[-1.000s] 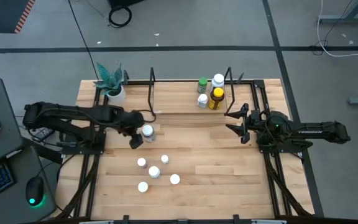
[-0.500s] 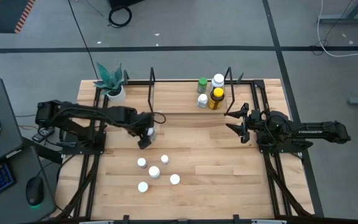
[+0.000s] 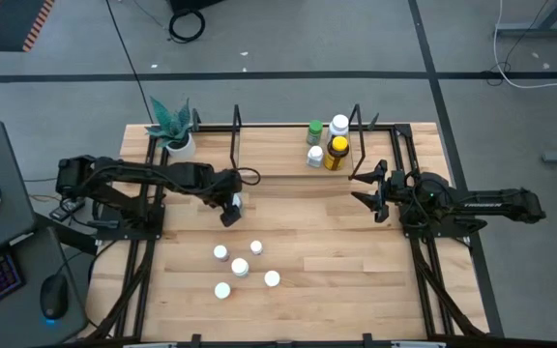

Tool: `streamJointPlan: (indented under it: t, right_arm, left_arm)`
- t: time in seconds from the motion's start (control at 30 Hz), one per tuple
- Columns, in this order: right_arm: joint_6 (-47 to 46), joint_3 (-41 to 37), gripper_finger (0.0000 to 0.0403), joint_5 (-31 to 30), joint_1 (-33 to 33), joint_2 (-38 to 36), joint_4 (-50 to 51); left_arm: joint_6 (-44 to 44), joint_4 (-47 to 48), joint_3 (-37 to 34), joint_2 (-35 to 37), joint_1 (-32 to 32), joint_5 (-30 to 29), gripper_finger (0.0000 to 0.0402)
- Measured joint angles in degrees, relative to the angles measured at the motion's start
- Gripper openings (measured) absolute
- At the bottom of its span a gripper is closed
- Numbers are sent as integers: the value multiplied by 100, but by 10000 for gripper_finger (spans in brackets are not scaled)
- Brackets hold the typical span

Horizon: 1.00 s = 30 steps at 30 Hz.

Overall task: Pick and place medicine bottles onto shelf by color
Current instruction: Put the green white medicine bottle on the shelf

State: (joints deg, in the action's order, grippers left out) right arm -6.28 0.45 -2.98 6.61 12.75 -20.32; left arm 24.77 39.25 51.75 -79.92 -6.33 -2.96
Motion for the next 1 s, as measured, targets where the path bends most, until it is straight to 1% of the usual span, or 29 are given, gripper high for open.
streamJointPlan:
  t: [0.13, 0.3, 0.63, 0.73, 0.87, 1.0]
  right_arm:
    - [1, 0, 265, 0, 0, 0, 0]
    - [1, 0, 265, 0, 0, 0, 0]
    - [1, 0, 265, 0, 0, 0, 0]
    - [1, 0, 265, 0, 0, 0, 0]
    - [0, 0, 265, 2, 0, 0, 0]
    - [1, 0, 265, 0, 0, 0, -36]
  left_arm:
    - [-123, -228, 0, 0, 8, -29, 307]
    - [-210, -355, 0, 0, 9, -86, 297]
    - [-207, -549, 0, 0, 0, -83, 292]
    - [-205, -763, 28, 0, -22, -11, 286]
    - [-349, -743, 374, -153, -171, 52, 279]
    - [-733, -474, 916, -699, -328, 79, 279]
